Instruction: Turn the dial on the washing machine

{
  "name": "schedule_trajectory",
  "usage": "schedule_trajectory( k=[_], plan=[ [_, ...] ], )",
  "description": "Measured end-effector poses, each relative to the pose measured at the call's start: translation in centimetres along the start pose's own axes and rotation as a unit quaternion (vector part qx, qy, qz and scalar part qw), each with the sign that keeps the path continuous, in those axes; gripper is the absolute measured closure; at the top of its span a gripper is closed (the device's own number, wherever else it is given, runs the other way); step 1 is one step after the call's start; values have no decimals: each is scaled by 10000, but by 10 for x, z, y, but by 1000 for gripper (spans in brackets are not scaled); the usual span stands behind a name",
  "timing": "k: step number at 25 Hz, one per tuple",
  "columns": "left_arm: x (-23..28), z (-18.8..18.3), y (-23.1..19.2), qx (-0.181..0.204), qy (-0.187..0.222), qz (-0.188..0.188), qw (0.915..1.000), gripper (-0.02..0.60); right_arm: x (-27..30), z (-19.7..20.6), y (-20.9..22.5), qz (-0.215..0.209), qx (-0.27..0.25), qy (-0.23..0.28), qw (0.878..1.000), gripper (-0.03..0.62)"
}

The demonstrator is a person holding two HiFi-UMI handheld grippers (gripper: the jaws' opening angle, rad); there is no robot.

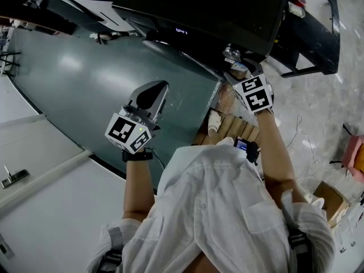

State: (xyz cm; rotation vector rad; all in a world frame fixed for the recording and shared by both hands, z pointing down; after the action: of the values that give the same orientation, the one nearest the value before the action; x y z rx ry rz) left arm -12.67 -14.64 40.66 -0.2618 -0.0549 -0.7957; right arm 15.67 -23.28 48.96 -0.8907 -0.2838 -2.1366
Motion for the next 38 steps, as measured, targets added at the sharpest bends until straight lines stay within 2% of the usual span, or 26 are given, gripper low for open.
schedule_trajectory(
  k=[7, 17, 23, 27, 28, 30, 35, 38],
  plan=[
    [0, 2, 0, -25, -19, -43, 10000, 565, 18, 9, -3, -232, 287, -199, 9991, 289],
    [6, 3, 5, -14, -5, -7, 10000, 565, 27, 13, -5, -440, 697, 128, 9965, 286],
    [2, 0, 4, 21, 75, -66, 9999, 565, -4, 20, 1, -40, 665, 526, 9964, 337],
    [-7, -7, 4, 55, 191, -171, 9997, 565, -57, 15, 7, 260, 760, 1289, 9884, 394],
    [-10, -9, 3, 73, 227, -194, 9995, 565, -72, 12, 8, 263, 782, 1535, 9847, 435],
    [-16, -15, 3, 124, 305, -250, 9991, 565, -101, 5, 10, 292, 733, 1939, 9778, 592],
    [-30, -33, 1, 275, 530, -392, 9974, 565, -151, -11, 23, 754, 871, 2380, 9644, 594],
    [-39, -40, 1, 337, 622, -432, 9966, 565, -170, -26, 27, 971, 775, 2613, 9572, 594]
  ],
)
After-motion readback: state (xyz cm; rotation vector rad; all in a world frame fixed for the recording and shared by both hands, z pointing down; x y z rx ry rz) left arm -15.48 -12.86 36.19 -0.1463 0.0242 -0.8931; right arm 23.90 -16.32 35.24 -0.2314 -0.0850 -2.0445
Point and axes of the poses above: the fingertips, and each gripper's own axes: x forward along the fingers, y to its right, z out of its underside, the point moved 8 cm from there along -x, backward along the fingers, and after that the axes turned 4 degrees about y, right-handed, at the moved point
